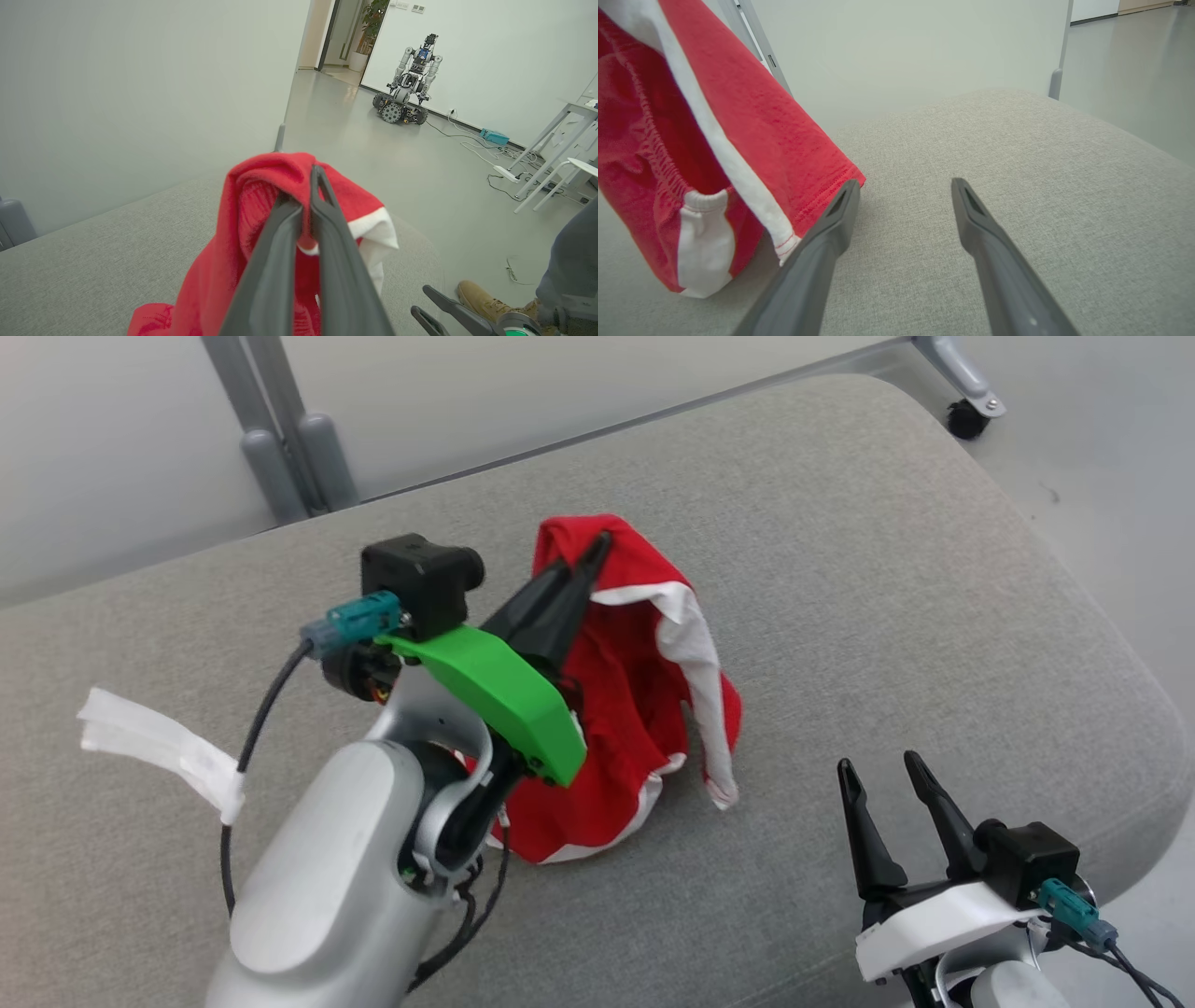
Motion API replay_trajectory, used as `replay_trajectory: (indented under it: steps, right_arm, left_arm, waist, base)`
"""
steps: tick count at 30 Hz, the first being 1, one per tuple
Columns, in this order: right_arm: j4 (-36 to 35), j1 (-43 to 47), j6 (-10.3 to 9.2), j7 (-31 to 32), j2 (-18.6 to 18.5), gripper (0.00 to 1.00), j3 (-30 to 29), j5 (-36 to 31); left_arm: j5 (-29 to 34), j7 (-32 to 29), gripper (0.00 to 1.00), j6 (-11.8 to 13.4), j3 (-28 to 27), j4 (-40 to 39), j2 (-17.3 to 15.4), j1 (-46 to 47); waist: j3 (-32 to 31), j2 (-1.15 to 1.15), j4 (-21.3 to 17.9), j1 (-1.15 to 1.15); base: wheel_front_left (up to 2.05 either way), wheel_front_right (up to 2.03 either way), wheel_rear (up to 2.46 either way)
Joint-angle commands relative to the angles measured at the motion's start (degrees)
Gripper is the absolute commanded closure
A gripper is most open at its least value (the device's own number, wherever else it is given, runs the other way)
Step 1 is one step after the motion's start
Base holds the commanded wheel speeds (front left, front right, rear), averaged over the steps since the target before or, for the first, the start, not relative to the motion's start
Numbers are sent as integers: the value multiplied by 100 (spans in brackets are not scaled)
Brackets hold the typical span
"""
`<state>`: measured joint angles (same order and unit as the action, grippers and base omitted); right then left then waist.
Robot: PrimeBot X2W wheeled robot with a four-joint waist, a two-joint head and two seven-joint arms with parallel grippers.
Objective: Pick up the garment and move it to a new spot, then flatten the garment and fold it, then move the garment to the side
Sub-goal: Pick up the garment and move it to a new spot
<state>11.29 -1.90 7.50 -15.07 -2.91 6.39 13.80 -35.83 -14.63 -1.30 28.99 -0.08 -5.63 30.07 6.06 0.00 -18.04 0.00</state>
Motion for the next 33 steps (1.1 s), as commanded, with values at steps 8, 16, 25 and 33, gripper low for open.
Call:
replay_trajectory:
  steps: [8, 16, 25, 33]
  right_arm:
    - [-48, -159, -2, -16, -1, 0, 144, 72]
    - [-26, -233, -2, -16, -1, 0, 206, 31]
    - [22, -184, -2, -16, -3, 0, 139, -27]
    - [-72, 35, -2, -16, -5, 0, -120, -275]
  left_arm:
    - [190, 843, 100, 464, -1007, 2188, -458, 750]
    - [246, 1392, 100, 418, -1224, 4203, -703, 1074]
    - [111, 2521, 0, 134, -1331, 4981, -366, 1165]
    - [493, 2982, 0, 130, -1311, 4134, -192, 92]
  waist:
    - [480, 0, -446, 0]
    - [763, 0, -441, 0]
    - [588, 0, -119, 0]
    - [42, 0, 366, 0]
  base:
    - [0, 0, 0]
    - [0, 0, 0]
    - [0, 0, 0]
    - [0, 0, 0]
